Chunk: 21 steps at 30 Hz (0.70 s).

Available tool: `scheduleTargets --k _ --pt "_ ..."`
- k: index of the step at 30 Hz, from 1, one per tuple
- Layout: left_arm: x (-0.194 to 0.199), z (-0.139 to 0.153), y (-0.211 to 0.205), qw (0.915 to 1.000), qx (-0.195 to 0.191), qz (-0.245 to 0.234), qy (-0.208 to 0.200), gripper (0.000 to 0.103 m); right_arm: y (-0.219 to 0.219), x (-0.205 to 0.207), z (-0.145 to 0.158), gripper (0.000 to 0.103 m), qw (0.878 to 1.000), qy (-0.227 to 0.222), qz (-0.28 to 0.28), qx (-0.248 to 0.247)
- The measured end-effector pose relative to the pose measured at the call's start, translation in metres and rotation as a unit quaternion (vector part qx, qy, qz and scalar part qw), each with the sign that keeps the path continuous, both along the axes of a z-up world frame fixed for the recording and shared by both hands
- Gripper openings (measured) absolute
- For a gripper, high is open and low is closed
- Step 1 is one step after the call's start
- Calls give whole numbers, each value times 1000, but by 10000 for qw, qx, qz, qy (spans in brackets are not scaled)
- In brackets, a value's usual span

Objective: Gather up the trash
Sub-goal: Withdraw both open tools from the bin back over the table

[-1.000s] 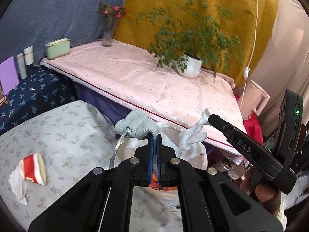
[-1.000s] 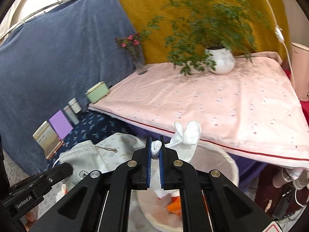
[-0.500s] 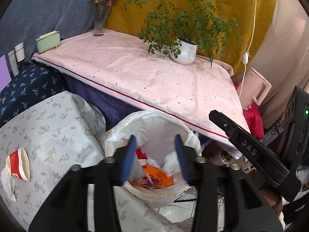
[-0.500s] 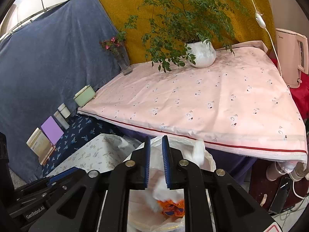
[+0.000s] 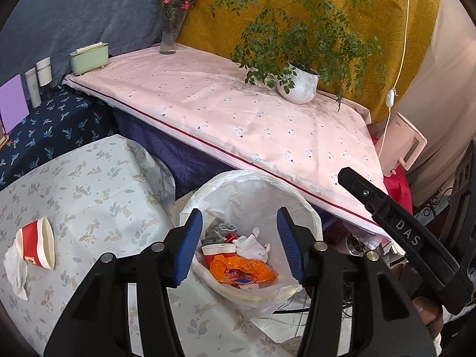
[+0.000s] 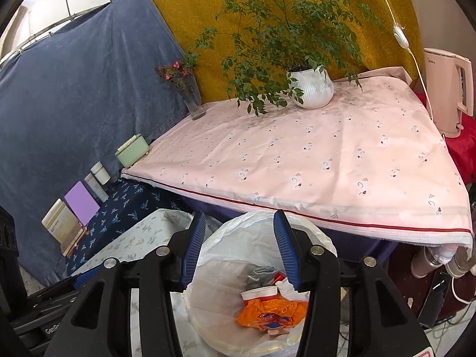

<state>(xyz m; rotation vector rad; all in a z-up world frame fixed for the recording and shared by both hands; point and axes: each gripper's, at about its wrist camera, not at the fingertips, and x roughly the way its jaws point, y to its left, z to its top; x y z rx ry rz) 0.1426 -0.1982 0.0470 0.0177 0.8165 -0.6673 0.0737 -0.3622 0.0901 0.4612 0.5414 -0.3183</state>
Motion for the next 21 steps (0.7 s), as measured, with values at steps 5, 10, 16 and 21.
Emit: scheduleTargets --k 5,10,16,21 --pt "2 1 15 9999 -43 133 -17 51 13 1 5 55 9999 -14 67 -77" --pt "5 2 33 9993 -104 355 -52 56 30 5 7 60 9997 2 206 -151" --pt "9 3 62 9976 -126 673 -115 67 57 13 8 66 9987 67 414 -305" --pt "13 2 88 9956 -146 922 -108 68 83 20 8 71 9973 119 601 -398"
